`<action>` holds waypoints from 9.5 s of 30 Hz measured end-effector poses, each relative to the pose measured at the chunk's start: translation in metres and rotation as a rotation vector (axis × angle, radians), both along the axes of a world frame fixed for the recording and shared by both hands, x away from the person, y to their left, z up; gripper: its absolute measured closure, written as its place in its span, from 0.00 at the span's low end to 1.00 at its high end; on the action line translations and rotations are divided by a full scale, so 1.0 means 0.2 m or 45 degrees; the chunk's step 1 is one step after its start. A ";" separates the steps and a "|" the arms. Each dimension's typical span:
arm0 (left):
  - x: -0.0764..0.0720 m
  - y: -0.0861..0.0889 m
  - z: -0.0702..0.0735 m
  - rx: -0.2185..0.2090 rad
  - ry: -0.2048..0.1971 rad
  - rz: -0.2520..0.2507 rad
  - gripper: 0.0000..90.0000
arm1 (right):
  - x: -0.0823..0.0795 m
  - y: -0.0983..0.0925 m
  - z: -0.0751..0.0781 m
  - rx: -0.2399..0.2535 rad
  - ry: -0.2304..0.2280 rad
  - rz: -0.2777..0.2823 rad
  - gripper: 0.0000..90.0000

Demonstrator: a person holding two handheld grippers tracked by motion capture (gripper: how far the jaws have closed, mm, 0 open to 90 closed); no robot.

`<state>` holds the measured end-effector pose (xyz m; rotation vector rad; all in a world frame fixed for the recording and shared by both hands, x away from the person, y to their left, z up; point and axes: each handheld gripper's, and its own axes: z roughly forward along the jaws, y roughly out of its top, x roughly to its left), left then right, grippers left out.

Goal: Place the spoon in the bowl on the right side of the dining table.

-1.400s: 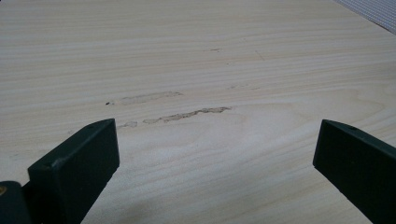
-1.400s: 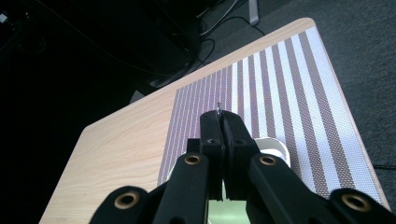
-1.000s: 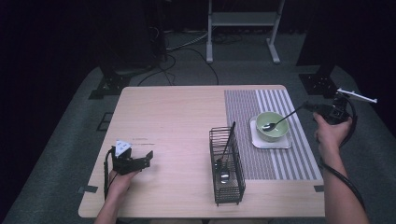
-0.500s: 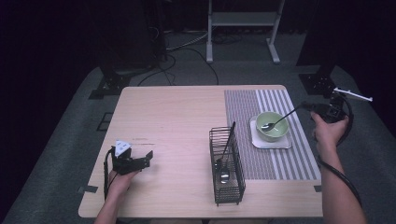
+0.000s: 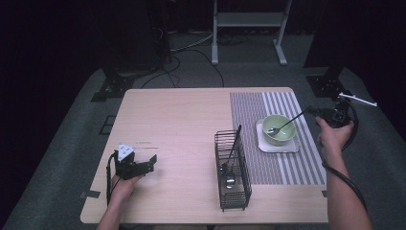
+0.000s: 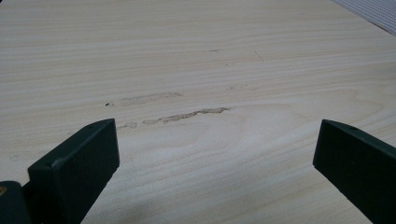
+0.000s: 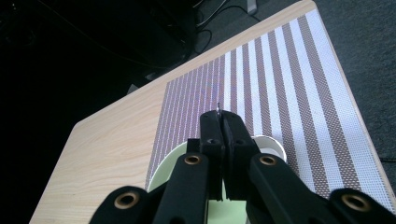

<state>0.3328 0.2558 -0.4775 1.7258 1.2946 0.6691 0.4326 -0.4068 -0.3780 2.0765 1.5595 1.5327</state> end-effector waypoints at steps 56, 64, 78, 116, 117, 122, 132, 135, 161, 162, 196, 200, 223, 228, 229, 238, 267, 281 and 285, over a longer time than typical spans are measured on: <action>0.00 0.00 0.00 0.002 0.004 0.009 0.00 | -0.01 -0.06 -0.14 0.068 0.033 -0.043 0.95; 0.00 0.00 0.00 0.004 0.003 0.009 0.00 | -0.01 -0.08 -0.16 0.056 0.043 -0.052 0.95; 0.00 0.00 0.00 0.003 0.002 0.009 0.00 | -0.02 -0.09 -0.17 0.064 0.053 -0.043 0.93; 0.00 0.00 0.00 0.012 0.007 0.012 0.00 | -0.11 -0.05 -0.24 0.069 0.060 0.099 0.72; 0.00 0.00 0.00 0.010 0.008 0.013 0.00 | -0.12 -0.04 -0.24 0.067 0.059 0.104 0.71; 0.00 0.00 0.00 0.012 0.009 0.010 0.00 | -0.14 -0.02 -0.25 0.064 0.050 0.144 0.63; 0.00 0.00 0.00 0.011 0.001 0.004 0.00 | -0.20 0.01 -0.24 0.052 0.035 0.180 0.57; 0.00 0.00 0.00 0.007 0.002 0.003 0.00 | -0.23 0.01 -0.23 0.052 0.023 0.191 0.55; 0.00 -0.01 0.00 0.017 0.001 -0.004 0.00 | -0.36 0.12 -0.21 -0.052 0.018 0.309 0.46; 0.00 -0.01 0.00 0.019 0.001 -0.005 0.00 | -0.37 0.13 -0.21 -0.058 0.019 0.315 0.45; 0.00 -0.01 0.00 0.022 -0.001 -0.002 0.00 | -0.51 0.21 -0.31 -0.077 0.036 0.379 0.40; 0.00 -0.01 0.00 0.022 0.000 -0.002 0.00 | -0.53 0.22 -0.31 -0.077 0.038 0.384 0.40; 0.00 -0.01 0.00 0.022 -0.001 -0.002 0.00 | -0.58 0.28 -0.38 -0.060 0.053 0.426 0.39; 0.00 -0.01 0.00 0.022 -0.002 -0.003 0.00 | -0.59 0.29 -0.39 -0.068 0.055 0.434 0.39; 0.00 -0.01 0.00 0.022 -0.001 -0.003 0.00 | -0.60 0.29 -0.39 -0.073 0.055 0.436 0.39; 0.00 -0.01 0.00 0.023 -0.001 -0.003 0.00 | -0.62 0.31 -0.40 -0.085 0.061 0.446 0.38; 0.00 -0.01 0.00 0.020 0.000 -0.005 0.00 | -0.68 0.33 -0.45 -0.100 0.052 0.443 0.38; 0.00 -0.01 0.00 0.015 -0.003 -0.004 0.00 | -0.71 0.35 -0.47 -0.120 0.047 0.457 0.38; 0.00 -0.01 0.00 0.010 -0.002 -0.003 0.00 | -0.72 0.36 -0.48 -0.121 0.050 0.464 0.38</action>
